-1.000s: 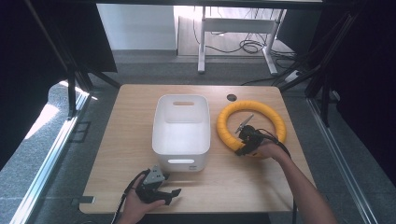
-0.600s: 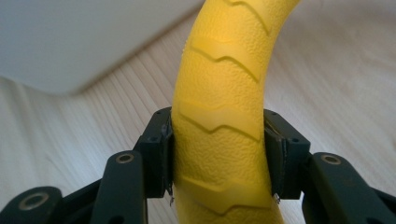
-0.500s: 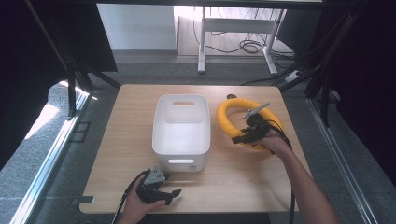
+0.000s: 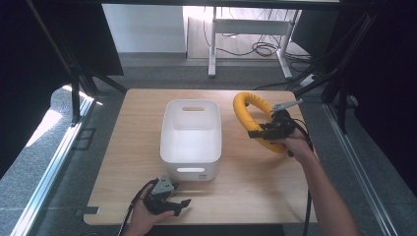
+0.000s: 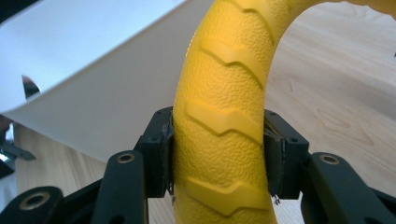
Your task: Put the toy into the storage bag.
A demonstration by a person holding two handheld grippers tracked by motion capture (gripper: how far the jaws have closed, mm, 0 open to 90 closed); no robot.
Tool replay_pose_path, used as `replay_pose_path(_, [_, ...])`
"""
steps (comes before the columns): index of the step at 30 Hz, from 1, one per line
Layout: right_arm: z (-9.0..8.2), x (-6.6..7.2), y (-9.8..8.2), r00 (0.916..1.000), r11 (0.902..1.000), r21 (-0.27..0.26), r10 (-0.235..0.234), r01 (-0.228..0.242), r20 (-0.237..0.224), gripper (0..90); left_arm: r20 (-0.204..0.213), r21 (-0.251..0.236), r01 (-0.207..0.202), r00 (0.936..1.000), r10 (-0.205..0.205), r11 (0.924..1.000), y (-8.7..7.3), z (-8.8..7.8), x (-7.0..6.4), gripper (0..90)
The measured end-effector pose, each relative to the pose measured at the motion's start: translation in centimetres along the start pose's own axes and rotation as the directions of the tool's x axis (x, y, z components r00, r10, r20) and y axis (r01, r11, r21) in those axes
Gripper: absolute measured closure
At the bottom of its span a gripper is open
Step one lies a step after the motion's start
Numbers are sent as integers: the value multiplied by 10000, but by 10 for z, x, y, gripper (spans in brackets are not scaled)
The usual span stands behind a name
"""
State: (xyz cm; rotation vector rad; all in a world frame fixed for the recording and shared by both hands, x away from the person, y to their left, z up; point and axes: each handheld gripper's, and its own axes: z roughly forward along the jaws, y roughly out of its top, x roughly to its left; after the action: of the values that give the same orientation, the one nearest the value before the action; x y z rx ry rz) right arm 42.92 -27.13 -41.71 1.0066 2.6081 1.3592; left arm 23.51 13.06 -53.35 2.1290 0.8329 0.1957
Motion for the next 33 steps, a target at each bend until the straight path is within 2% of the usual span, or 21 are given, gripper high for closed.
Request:
replay_pose_path(9, [-15,2,1,9999,9970,-769,74,-79,-68,515,-1,22,2,10000,-2,10000,0,1,0,259])
replay_pose_path(24, [-36,21,6,9985,9813,-1873,-495,442,-237,516,-5,57,-38,10000,38,10000,0,1,0,259])
replay_pose_path(33, [-37,26,4,9979,9779,-2028,-581,509,-295,515,-1,69,-40,10000,40,10000,0,2,-1,259])
